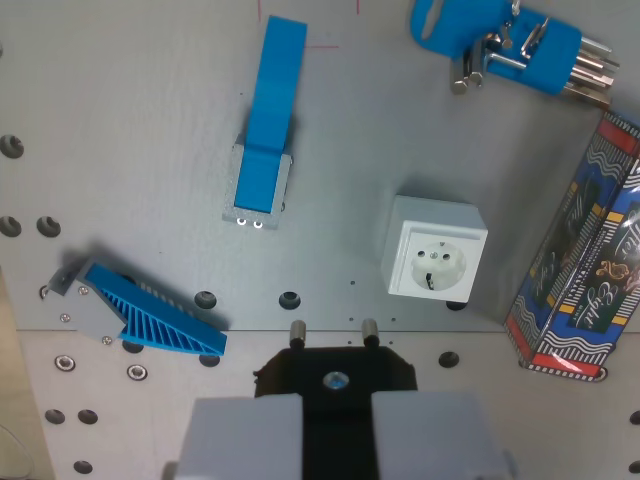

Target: Move above the white socket

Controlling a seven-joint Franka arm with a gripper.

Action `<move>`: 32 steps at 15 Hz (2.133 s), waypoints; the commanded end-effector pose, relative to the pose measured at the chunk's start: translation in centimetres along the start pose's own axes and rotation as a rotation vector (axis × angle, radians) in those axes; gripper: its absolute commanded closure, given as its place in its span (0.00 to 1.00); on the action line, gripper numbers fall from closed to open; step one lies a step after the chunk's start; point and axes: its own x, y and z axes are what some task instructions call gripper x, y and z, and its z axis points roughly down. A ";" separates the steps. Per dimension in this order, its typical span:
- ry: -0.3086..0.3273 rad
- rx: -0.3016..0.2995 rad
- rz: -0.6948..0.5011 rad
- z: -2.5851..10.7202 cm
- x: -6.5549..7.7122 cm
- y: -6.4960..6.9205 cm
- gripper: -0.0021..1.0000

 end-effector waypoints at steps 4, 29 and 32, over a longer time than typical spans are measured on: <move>-0.001 0.000 0.000 0.0 0.0 0.0 1.00; 0.085 0.009 0.072 6.8 -3.3 2.2 1.00; 0.093 0.011 0.082 8.4 -4.2 2.7 1.00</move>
